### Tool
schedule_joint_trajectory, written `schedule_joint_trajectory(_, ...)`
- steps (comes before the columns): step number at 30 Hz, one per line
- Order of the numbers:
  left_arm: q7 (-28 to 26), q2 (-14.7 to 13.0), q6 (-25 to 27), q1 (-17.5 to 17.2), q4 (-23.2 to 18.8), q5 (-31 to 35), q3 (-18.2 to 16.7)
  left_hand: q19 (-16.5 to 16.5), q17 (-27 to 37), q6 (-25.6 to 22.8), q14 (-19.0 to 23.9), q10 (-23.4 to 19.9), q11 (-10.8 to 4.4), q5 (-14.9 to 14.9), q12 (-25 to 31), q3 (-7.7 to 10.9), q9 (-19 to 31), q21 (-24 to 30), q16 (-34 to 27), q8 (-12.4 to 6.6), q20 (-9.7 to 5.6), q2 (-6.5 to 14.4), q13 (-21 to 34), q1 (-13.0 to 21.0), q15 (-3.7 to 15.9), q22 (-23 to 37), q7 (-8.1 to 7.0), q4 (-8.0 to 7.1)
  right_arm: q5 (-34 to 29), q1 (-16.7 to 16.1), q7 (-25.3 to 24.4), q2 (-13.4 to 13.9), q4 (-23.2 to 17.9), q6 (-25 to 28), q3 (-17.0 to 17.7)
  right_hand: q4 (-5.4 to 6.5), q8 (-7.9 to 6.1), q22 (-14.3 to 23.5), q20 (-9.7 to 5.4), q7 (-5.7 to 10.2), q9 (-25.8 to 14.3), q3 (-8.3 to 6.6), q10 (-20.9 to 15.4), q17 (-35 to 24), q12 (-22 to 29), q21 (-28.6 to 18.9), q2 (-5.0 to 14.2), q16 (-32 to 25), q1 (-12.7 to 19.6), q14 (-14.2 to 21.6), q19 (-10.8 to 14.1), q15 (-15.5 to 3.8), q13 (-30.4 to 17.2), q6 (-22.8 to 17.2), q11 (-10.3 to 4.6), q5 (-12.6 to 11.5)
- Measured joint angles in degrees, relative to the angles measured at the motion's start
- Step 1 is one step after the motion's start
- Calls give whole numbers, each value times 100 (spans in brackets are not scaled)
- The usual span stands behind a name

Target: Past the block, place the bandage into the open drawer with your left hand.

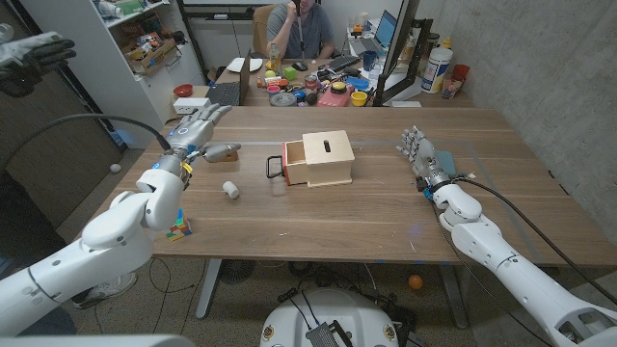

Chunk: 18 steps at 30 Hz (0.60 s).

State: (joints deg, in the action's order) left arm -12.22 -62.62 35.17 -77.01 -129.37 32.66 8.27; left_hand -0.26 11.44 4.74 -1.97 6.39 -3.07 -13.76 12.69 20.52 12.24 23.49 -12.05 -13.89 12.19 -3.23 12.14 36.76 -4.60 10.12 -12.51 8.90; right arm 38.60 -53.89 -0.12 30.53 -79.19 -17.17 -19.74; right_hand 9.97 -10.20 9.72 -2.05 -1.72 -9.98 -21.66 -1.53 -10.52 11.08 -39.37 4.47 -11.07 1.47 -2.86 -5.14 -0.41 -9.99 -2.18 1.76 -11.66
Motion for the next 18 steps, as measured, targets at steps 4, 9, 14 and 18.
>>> schedule_joint_trajectory(4,197,-116,59,155,27,-27,178,0,0,113,-30,109,24,0,-41,-31,0,-39,43,65,0,0,0,0,30,0,14,-31,7,-33,-15,3,-19,-13,11,0,0,0,0,9,0,0,0,0,0,0,0,0,0,21,0,21,0,-9,0,0)
schedule_joint_trajectory(9,378,-230,99,319,42,-88,369,0,5,205,-89,176,49,0,-50,-46,0,-45,44,109,0,-22,28,22,31,0,23,-46,12,-62,-25,4,-32,-29,23,0,0,0,0,9,0,0,0,0,0,0,0,0,0,21,-1,21,0,-9,0,0)
schedule_joint_trajectory(14,591,-331,157,454,52,-172,540,23,17,324,-89,185,40,21,-62,-69,1,-44,44,153,-23,-22,28,22,31,1,5,-69,18,-79,-31,5,-37,-49,32,0,0,0,0,9,0,0,-11,0,0,0,0,0,0,21,-1,21,0,-9,11,0)
schedule_joint_trajectory(18,696,-401,188,554,57,-227,672,76,17,357,-88,216,71,21,-62,-69,1,-44,43,154,-33,-22,28,22,31,1,-9,-69,23,-87,-32,5,-38,-58,35,0,0,0,0,9,0,0,-11,4,0,44,0,0,0,21,-1,21,0,-9,11,0)
